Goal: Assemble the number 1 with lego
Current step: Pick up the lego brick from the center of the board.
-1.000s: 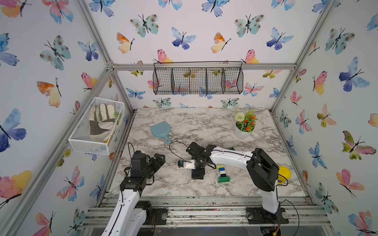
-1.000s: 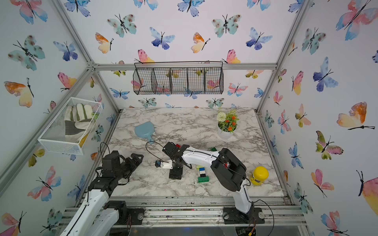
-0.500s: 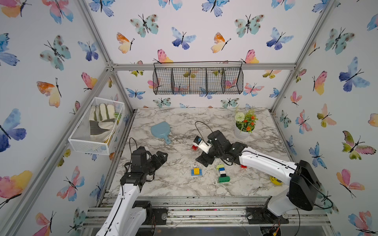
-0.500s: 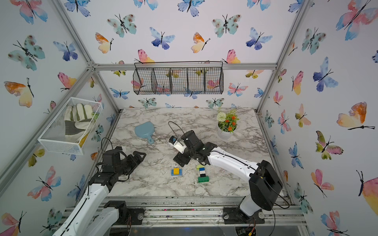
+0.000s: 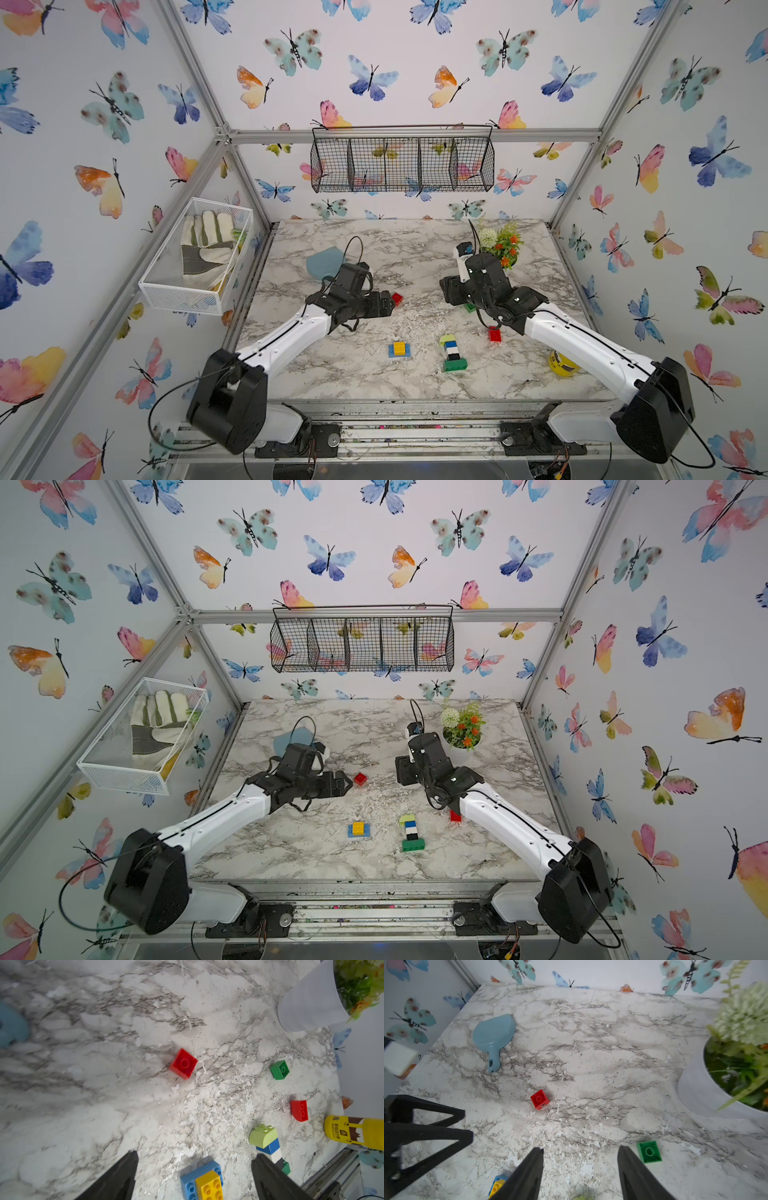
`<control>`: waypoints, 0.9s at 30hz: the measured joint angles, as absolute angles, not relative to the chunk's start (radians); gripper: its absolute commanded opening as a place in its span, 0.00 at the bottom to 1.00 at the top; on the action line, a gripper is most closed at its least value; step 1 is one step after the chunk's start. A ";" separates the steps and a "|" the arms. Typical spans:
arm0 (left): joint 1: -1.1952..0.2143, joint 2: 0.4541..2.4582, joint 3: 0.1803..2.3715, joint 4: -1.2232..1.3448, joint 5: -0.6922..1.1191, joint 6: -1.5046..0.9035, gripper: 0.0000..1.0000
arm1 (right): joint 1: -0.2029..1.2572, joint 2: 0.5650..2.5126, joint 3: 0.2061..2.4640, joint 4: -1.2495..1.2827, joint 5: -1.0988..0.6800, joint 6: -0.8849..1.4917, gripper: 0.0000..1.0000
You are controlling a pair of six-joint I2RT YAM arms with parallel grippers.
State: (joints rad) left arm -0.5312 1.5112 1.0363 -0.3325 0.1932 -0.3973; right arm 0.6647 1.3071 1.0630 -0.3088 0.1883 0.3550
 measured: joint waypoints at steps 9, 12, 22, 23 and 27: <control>-0.578 1.888 1.375 -0.489 0.075 -0.136 0.81 | 0.638 1.258 1.012 -0.335 0.250 0.400 0.62; -0.578 1.966 1.457 -0.546 0.055 -0.075 0.75 | 0.635 1.258 1.010 -0.339 0.257 0.405 0.62; -0.577 2.124 1.587 -0.632 0.025 0.022 0.59 | 0.633 1.259 1.010 -0.340 0.263 0.418 0.62; -0.577 2.133 1.596 -0.636 0.026 0.024 0.57 | 0.633 1.261 1.010 -0.340 0.263 0.418 0.62; -0.577 2.157 1.621 -0.642 0.028 0.030 0.52 | 0.633 1.268 1.010 -0.341 0.263 0.418 0.62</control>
State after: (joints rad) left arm -0.5770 2.1574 1.6211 -0.6422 0.0277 0.0303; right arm 0.6334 1.2682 1.0103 -0.3408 0.2626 0.4183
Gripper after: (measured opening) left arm 0.543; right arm 0.616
